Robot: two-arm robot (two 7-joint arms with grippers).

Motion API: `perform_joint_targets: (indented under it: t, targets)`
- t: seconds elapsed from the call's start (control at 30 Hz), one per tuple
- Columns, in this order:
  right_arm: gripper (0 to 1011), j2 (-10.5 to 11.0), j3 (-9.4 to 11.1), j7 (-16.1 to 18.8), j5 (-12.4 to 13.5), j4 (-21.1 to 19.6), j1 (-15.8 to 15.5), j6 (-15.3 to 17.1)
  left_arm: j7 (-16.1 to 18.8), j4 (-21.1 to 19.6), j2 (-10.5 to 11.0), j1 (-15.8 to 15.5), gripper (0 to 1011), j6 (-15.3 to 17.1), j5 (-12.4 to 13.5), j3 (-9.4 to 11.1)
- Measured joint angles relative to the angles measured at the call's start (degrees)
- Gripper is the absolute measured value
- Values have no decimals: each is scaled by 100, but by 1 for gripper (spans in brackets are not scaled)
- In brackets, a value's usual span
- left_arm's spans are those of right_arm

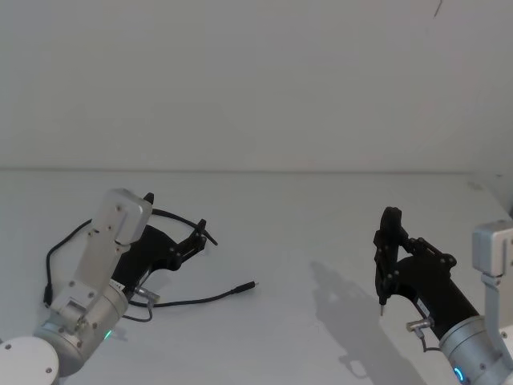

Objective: Pick up the data cable with the one hand.

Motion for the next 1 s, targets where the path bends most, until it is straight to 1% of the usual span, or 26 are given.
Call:
perform_joint_targets:
  t: [0.27,0.43,0.57,0.6,0.67,0.7,0.83,1.0]
  targets:
    - [279,0,0,0,0,0,0,0,-90,6,28,-18,1001,1,-7,1]
    - [279,0,0,0,0,0,0,0,-344,27,119,-71,1001,17,-67,9]
    - [279,0,0,0,0,0,0,0,-601,53,208,-116,1001,23,-156,16]
    - [279,0,0,0,0,0,0,0,-726,65,244,-132,1001,25,-205,17]
    - [279,0,0,0,0,0,0,0,-823,77,281,-147,1001,26,-255,17]
    - [279,0,0,0,0,0,0,0,-968,91,320,-160,1001,28,-308,17]
    - [279,0,0,0,0,0,0,0,-1261,130,422,-186,1001,36,-446,9]
    - [279,0,0,0,0,0,0,0,-1822,224,601,-230,1001,79,-721,-22]
